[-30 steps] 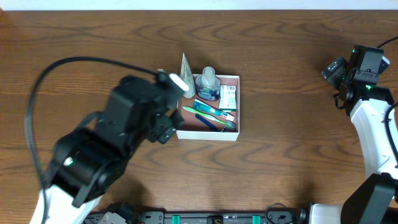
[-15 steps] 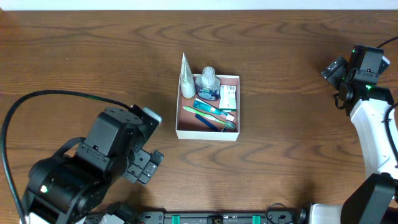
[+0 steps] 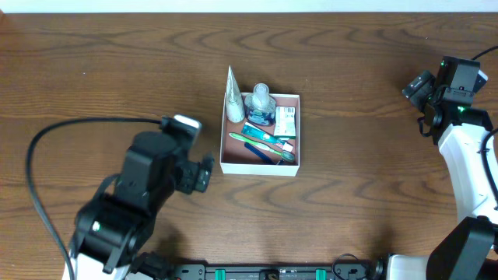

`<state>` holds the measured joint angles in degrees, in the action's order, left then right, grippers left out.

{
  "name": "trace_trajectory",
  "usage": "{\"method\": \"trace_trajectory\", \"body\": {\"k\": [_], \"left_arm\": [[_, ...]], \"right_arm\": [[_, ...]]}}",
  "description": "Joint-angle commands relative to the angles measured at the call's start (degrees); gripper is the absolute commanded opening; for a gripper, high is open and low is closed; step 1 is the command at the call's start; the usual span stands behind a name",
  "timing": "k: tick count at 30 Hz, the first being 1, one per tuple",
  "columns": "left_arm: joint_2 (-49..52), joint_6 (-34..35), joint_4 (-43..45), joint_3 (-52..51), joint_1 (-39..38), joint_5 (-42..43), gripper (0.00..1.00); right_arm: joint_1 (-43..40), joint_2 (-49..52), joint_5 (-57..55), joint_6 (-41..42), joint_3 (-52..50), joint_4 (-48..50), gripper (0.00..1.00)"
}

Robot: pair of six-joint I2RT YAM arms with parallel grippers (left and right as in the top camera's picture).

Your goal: Pack container

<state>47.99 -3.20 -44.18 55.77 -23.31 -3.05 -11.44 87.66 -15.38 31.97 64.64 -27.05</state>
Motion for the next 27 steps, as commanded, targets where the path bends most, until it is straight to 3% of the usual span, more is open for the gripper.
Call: {"method": "trace_trajectory", "body": {"k": [1,5,10,20,27], "left_arm": [[-7.54,0.50,9.09,-8.70,4.42,1.68,0.98],[-16.79,0.55,22.84,-19.06,9.75,4.22,0.98],[-26.29,0.52,33.92,-27.67,14.62,6.10,0.98],[-35.71,0.52,44.30,-38.84,22.01,10.25,0.98],[-39.12,0.55,50.10,-47.43,23.04,14.34,0.98]], "right_arm": [[-0.28,0.11,-0.46,-0.31,0.07,0.00,0.99],[-0.28,0.11,-0.48,-0.33,0.07,0.02,0.99],[-0.28,0.11,-0.46,-0.31,0.07,0.00,0.99],[-0.28,0.11,-0.48,-0.33,0.07,0.02,0.99],[-0.28,0.11,-0.46,-0.33,0.07,0.02,0.99]]}}
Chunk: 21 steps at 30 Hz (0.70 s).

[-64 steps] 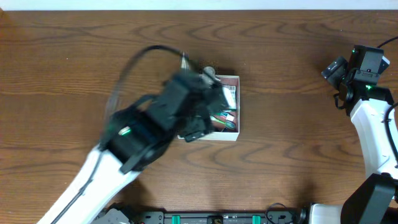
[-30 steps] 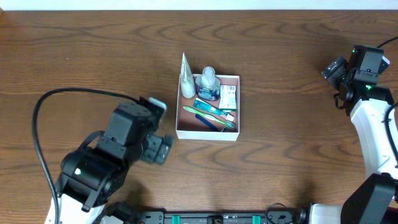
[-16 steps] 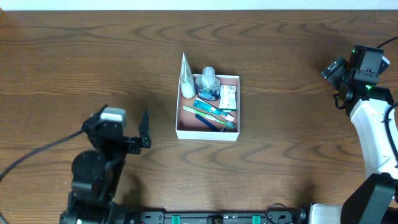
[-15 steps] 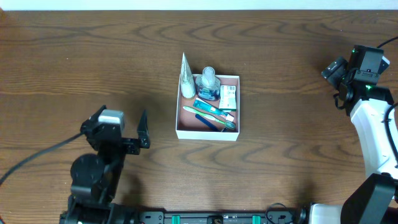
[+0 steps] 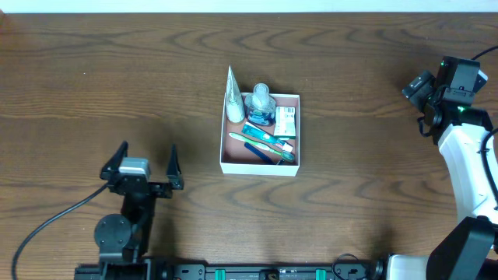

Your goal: Pack container

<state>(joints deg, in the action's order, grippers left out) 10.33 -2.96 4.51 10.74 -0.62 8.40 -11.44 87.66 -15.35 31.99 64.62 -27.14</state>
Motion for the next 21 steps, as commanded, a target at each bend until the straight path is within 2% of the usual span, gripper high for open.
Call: {"method": "trace_trajectory", "body": {"k": [1,7,16,21], "left_arm": [[-2.03,0.33,2.38,-3.85,0.35,3.04,0.98],[-7.15,0.31,4.98,-10.51,0.35,4.74,0.98],[-10.25,0.22,-7.61,-10.51,0.35,4.83,0.98],[-10.23,-0.35,-7.67,-10.51,0.35,3.82,0.98]], "right_arm": [[-0.28,0.11,-0.48,-0.35,0.09,0.09,0.99],[-0.28,0.11,-0.48,-0.35,0.09,0.11,0.99],[-0.26,0.11,-0.48,-0.35,0.09,0.11,0.99],[-0.28,0.11,-0.48,-0.33,0.09,0.09,0.99]]}}
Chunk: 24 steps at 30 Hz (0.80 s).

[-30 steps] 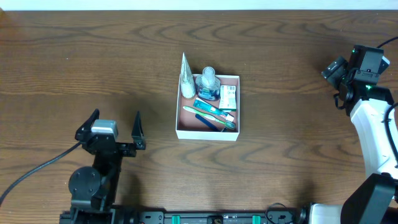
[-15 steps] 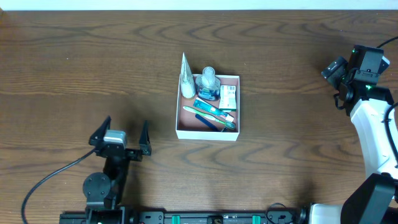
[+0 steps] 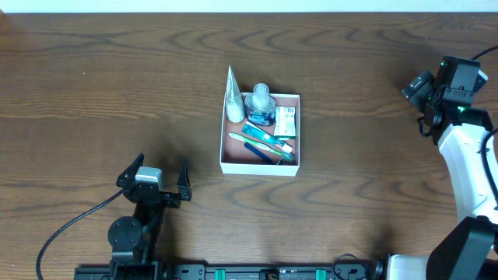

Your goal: Pack container

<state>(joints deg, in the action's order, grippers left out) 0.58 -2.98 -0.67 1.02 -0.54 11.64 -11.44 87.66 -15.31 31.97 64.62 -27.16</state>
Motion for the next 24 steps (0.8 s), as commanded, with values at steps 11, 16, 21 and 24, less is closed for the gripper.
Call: {"method": "trace_trajectory", "body": {"k": [11,16,21,24], "left_arm": [[0.63,-0.33,-2.29,-0.79,0.26,0.61,0.98],[0.81,-0.33,-2.29,-0.79,0.26,0.61,0.98],[0.81,-0.33,-2.29,-0.79,0.26,0.61,0.98],[0.81,-0.33,-2.29,-0.79,0.26,0.61,0.98]], "right_arm": [[-0.28,0.11,-0.52,-0.33,0.09,0.13,0.99],[-0.28,0.11,-0.52,-0.33,0.09,0.13,0.99],[-0.26,0.11,-0.52,-0.33,0.09,0.11,0.99],[-0.28,0.11,-0.52,-0.31,0.09,0.13,0.99]]}}
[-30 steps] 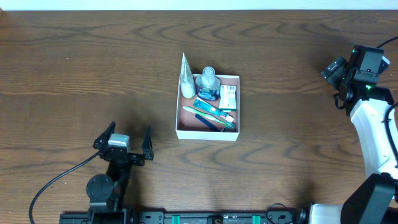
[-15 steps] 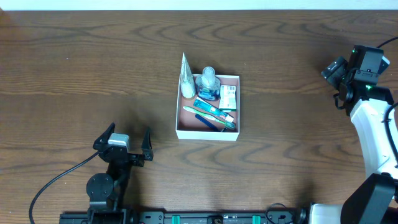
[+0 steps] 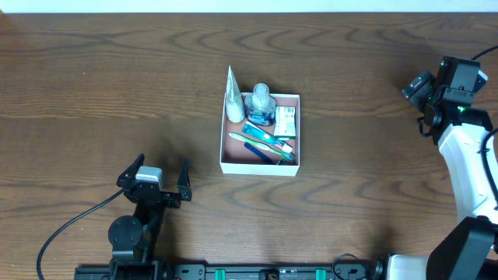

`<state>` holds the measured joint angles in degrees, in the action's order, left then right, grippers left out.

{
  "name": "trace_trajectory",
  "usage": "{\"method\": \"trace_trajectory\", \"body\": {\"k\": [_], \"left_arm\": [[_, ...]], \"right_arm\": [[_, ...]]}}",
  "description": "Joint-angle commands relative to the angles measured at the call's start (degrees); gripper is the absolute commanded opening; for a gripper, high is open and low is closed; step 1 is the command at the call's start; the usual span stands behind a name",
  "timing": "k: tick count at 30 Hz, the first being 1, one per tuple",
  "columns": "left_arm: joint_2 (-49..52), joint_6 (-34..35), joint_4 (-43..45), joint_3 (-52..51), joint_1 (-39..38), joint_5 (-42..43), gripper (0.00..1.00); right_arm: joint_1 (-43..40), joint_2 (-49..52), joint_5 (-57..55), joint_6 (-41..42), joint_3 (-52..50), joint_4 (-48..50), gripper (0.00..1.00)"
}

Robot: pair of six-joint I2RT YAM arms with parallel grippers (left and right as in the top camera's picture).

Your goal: Pack container

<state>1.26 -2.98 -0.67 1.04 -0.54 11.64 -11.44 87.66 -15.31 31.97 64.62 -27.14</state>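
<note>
A white box with a pink floor sits at the table's middle. Inside it lie a white tube leaning on the left wall, a small clear bottle, a green-and-white carton and toothbrushes. My left gripper stands open near the front edge, well left of the box, nothing between its fingers. My right gripper is at the far right edge, away from the box; its jaws do not show clearly.
The brown wooden table carries nothing else. A black cable trails from the left arm at the front left. The right arm's white link runs along the right edge.
The left arm stood raised just left of the box, its gripper near the box's front left corner. Then it was drawn back toward the front edge with the gripper open, then lower still, where it rests now. The right arm and the box contents stayed put.
</note>
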Motion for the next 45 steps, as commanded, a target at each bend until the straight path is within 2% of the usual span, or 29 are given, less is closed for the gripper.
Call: {"method": "trace_trajectory", "body": {"k": [1,9,16,21,23,29,32,37,41,45], "left_arm": [[0.13,-0.33,-2.29,-0.81,0.26,0.61,0.98],[0.13,-0.33,-2.29,-0.81,0.26,0.61,0.98],[0.13,-0.33,-2.29,-0.81,0.26,0.59,0.98],[0.13,-0.33,-2.29,-0.81,0.26,0.59,0.98],[0.13,-0.33,-2.29,-0.81,0.26,0.61,0.98],[0.13,-0.33,-2.29,-0.81,0.26,0.59,0.98],[0.13,-0.33,-2.29,-0.81,0.26,0.61,0.98],[0.13,-0.33,-2.29,-0.81,0.26,0.61,0.98],[0.13,-0.33,-2.29,-0.81,0.26,0.61,0.98],[0.13,-0.33,-2.29,-0.81,0.26,0.59,0.98]], "right_arm": [[-0.26,0.11,-0.52,-0.31,0.09,0.09,0.99],[0.20,-2.40,-0.52,-0.31,0.07,-1.11,0.99],[1.81,-16.11,-0.52,-0.31,-2.71,-3.04,0.99],[3.43,-28.87,-0.79,-0.31,-12.04,-1.27,0.99],[5.42,-34.18,-0.81,-0.31,-17.92,3.04,0.99],[15.39,-46.64,-2.49,-0.33,-38.86,29.29,0.99],[18.88,-50.62,-2.27,-0.33,-46.56,37.38,0.99],[21.00,-57.37,-1.36,-0.50,-54.58,39.80,0.99],[20.98,-66.10,1.44,-6.01,-60.46,39.87,0.99],[20.98,-71.60,2.25,-6.75,-64.43,39.47,0.99]]}}
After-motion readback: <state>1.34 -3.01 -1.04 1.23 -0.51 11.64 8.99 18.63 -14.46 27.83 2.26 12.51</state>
